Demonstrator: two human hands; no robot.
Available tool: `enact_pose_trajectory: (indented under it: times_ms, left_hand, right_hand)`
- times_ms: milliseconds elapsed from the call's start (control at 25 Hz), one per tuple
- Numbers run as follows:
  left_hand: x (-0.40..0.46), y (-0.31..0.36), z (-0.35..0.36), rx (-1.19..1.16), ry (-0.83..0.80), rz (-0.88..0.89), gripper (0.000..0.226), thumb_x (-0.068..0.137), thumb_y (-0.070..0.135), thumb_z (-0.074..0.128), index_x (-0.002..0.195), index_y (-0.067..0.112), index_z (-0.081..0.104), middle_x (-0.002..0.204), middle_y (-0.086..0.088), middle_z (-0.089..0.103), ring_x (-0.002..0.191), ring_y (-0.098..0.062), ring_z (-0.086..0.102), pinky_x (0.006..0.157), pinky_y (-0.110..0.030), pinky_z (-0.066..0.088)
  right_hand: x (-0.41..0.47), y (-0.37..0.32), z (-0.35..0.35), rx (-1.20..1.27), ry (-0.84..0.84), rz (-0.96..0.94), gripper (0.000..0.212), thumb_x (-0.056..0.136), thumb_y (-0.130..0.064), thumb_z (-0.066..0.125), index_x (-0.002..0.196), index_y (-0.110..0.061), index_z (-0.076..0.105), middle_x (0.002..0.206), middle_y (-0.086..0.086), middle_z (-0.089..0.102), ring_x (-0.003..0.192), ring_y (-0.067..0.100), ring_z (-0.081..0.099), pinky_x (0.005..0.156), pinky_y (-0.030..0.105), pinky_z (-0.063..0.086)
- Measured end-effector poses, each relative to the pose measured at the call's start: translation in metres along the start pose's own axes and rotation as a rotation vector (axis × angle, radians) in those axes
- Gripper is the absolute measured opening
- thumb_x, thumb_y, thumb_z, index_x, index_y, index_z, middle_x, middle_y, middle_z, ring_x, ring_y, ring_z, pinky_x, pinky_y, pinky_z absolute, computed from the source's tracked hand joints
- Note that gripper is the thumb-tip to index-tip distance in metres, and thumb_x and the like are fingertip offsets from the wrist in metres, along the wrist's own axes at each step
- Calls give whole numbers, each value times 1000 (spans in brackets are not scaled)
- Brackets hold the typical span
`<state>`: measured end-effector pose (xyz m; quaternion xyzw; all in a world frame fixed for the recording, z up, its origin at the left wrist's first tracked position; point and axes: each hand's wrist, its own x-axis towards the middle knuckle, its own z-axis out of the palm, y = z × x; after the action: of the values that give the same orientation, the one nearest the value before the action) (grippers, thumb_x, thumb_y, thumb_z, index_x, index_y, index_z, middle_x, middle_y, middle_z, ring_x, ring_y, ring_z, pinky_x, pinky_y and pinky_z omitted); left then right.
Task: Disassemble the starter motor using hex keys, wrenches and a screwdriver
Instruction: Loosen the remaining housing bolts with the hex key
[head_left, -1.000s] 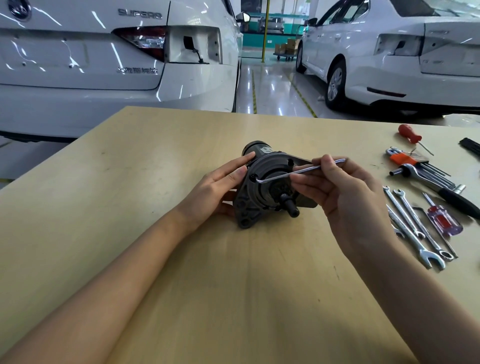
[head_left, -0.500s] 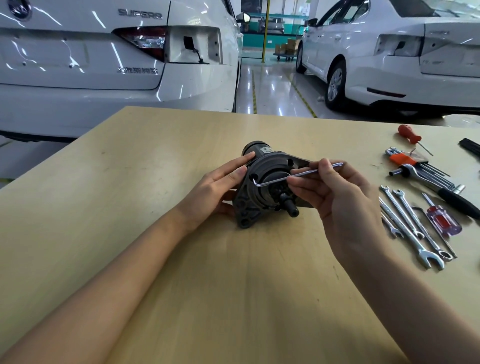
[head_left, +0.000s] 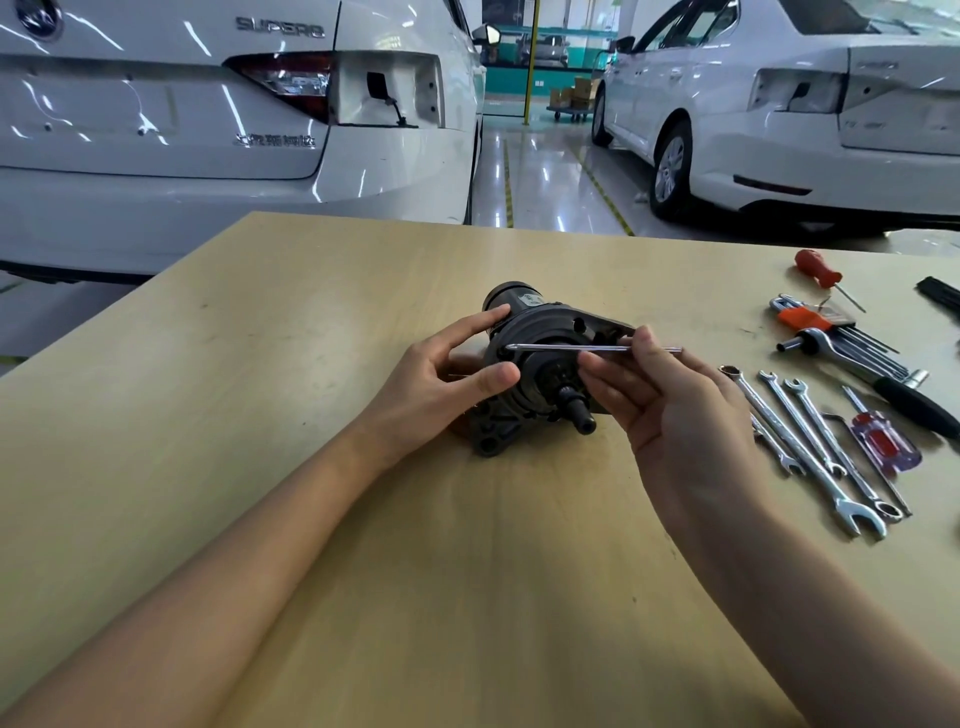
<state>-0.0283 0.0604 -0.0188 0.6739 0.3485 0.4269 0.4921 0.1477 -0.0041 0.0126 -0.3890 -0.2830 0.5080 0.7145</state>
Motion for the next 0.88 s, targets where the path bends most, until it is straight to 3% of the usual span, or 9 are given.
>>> enact_pose_trajectory:
  times_ms: [160,360,520,640,800,880]
  left_hand:
    - [-1,0,3,-9,8,5,56,76,42,60,130,34,48,84,12,74,76,2,67,59,-11,48]
    - [-1,1,-2,-24,-22,-9,56,77,44,60,131,38,47,91,14,74,80,0,69,61,-12,50]
    - [0,-2,-5,-19,-43,-28,63,76,47,61,136,37,45,99,12,74,86,-5,70,63,-15,51]
    - [1,-3,-6,-2,-51,-40,66,75,48,62,138,38,44,102,11,73,91,-9,70,64,-21,55]
    - [3,-8,-7,2,-68,-38,64,79,52,66,139,38,44,102,7,73,91,-12,70,64,-26,56]
    - [6,-8,-14,-120,-131,-140,59,86,61,52,137,34,47,98,1,73,86,-15,69,64,-30,54]
  right_hand:
    - [-3,2,-2,-65,-6,-54,19,95,-11,53,78,-6,59,67,5,71,64,16,70,65,23,56]
    - [1,-6,5,-212,-91,-178,17,95,-14,53,81,-8,59,68,4,70,63,17,70,64,24,55]
    - [6,-12,18,-334,-165,-271,5,89,-5,63,86,-8,61,68,1,68,61,15,70,60,22,55]
    - [8,-12,25,-436,-182,-327,10,86,-1,66,91,-8,60,66,-1,68,59,13,69,57,20,54]
    - [14,-20,42,-716,-274,-516,22,85,-1,67,105,-10,62,67,-3,66,59,9,68,62,27,57]
    - [15,-22,59,-956,-371,-672,27,85,-4,67,112,-11,66,72,-6,67,60,4,64,68,22,55]
